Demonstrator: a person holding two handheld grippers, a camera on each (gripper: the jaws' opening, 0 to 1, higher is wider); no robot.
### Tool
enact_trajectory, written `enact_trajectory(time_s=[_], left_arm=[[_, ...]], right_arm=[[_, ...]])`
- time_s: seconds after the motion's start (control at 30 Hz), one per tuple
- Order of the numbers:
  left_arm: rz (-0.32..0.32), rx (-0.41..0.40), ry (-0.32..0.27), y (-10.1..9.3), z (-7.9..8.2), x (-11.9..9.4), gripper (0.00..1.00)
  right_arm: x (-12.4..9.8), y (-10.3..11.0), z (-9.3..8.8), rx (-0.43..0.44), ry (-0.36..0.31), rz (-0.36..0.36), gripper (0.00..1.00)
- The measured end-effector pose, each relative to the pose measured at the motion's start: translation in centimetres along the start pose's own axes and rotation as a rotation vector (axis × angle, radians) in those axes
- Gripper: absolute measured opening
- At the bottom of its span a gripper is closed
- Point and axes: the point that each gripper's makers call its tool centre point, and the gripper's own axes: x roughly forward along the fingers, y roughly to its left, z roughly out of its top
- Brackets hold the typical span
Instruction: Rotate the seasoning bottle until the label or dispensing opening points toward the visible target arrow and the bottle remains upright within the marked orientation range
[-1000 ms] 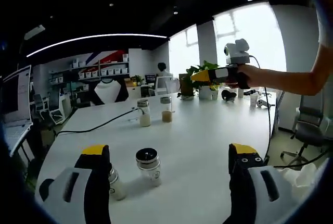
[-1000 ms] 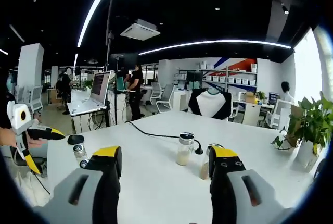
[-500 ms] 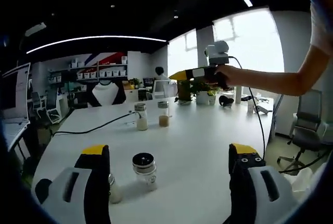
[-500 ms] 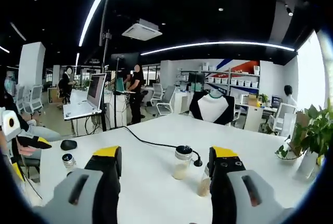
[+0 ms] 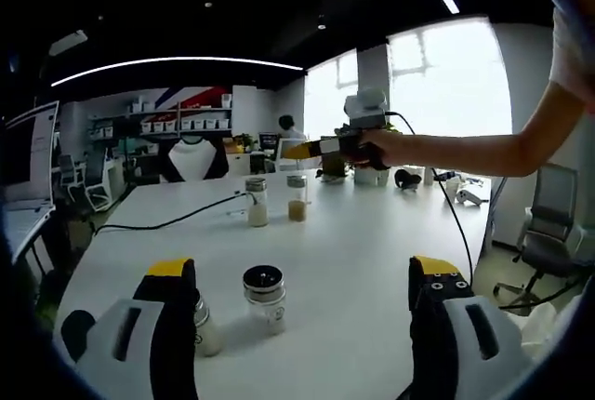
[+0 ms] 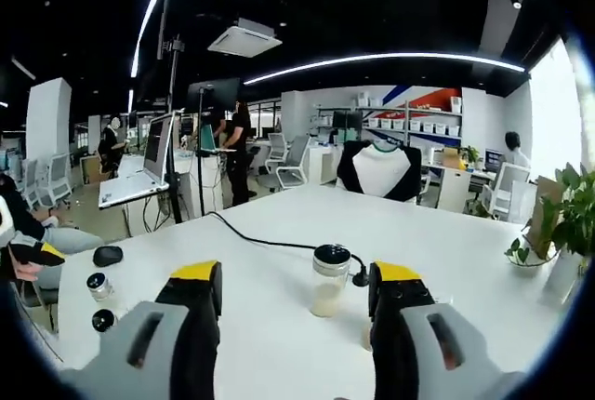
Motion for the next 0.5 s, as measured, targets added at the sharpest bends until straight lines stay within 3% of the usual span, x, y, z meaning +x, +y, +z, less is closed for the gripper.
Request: enact_trajectory(time_s=[0.1, 0.5], left_arm=[[0.003, 0.000, 0.003, 0.3, -0.1, 0.1, 1.00], [-0.006, -0.008, 0.012, 0.6, -0.3, 1.0, 1.00]], right_arm=[[1.0, -0.7, -0.3, 0.013, 0.007, -0.017, 0.57], [4.5, -2.1, -2.2, 0.069, 0.026, -0.038, 0.62]])
